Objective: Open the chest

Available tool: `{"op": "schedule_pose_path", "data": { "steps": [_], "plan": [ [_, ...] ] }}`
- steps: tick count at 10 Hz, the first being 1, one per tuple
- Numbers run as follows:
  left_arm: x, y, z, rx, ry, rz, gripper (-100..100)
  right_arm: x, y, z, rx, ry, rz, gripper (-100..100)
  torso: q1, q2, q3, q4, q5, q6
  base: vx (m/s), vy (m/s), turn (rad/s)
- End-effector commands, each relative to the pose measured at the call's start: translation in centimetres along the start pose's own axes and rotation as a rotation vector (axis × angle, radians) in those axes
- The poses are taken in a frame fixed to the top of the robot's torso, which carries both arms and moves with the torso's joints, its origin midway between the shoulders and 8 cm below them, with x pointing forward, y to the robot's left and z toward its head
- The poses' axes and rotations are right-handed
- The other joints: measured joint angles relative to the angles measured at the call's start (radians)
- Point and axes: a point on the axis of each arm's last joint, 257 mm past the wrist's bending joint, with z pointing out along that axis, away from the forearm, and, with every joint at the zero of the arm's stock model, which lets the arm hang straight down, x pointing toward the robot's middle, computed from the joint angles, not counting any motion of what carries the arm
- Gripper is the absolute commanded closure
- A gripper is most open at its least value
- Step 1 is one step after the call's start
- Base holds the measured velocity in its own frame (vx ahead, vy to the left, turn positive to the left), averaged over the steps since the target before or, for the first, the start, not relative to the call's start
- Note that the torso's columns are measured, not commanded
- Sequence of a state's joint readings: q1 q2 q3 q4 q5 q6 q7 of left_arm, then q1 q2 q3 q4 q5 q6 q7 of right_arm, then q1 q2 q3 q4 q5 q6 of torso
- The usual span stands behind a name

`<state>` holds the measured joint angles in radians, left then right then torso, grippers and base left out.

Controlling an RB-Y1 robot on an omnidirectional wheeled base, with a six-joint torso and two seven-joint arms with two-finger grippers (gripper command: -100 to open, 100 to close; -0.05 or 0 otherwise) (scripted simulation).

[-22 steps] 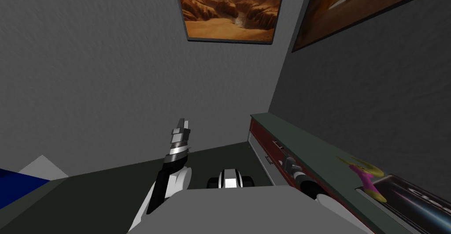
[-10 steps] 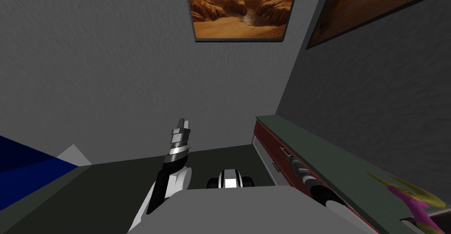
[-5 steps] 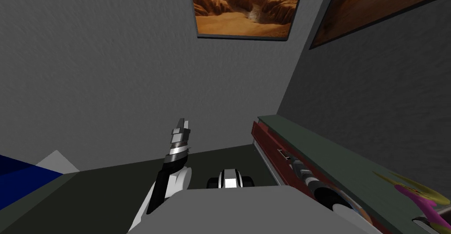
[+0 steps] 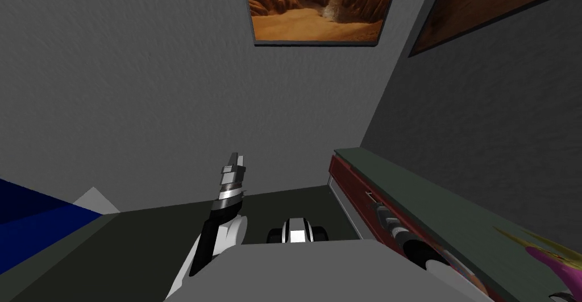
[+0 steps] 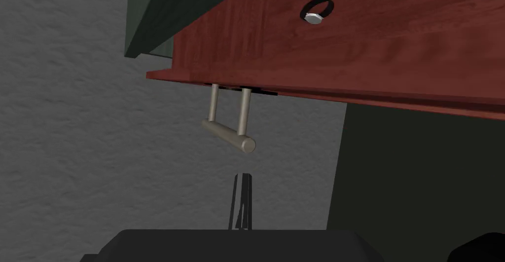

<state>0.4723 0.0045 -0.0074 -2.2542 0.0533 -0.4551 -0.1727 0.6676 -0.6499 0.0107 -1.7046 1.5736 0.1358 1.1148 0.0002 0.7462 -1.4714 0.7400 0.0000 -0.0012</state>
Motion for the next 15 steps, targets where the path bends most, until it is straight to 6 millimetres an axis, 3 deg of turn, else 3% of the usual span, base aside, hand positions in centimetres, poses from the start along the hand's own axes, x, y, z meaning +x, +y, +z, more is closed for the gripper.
{"op": "schedule_pose_path", "data": {
  "steps": [1,3,6,9,15],
  "plan": [
    [0.0,0.0,0.0,0.000,0.000,0.000,0,-1.5,1.4,1.8,-0.026,-0.018,0.035,100,-0.001,-0.001,0.000,0.000,0.000,0.002,-0.107,-0.009,0.029],
    [0.0,0.0,0.0,-0.001,0.000,0.000,0,-1.3,1.4,2.2,-0.029,-0.013,0.065,100,0.000,-0.014,-0.009,-0.004,0.000,0.001,-0.016,0.003,-0.024],
    [0.0,0.0,0.0,0.000,0.000,0.000,0,-2.6,2.8,4.8,-0.062,-0.026,0.068,100,-0.001,-0.002,0.000,0.000,0.000,0.002,-0.152,0.008,0.201],
    [0.0,0.0,0.0,-0.001,0.000,0.001,0,-2.5,2.8,4.9,-0.068,-0.021,0.127,100,0.000,-0.014,-0.008,-0.004,0.000,0.001,0.000,-0.013,-0.018],
    [0.0,0.0,0.0,0.000,0.000,0.000,0,-4.0,4.8,8.7,-0.141,-0.018,0.210,100,0.001,-0.007,-0.004,-0.002,0.000,-0.001,-0.146,0.012,0.199]
  ]
}}
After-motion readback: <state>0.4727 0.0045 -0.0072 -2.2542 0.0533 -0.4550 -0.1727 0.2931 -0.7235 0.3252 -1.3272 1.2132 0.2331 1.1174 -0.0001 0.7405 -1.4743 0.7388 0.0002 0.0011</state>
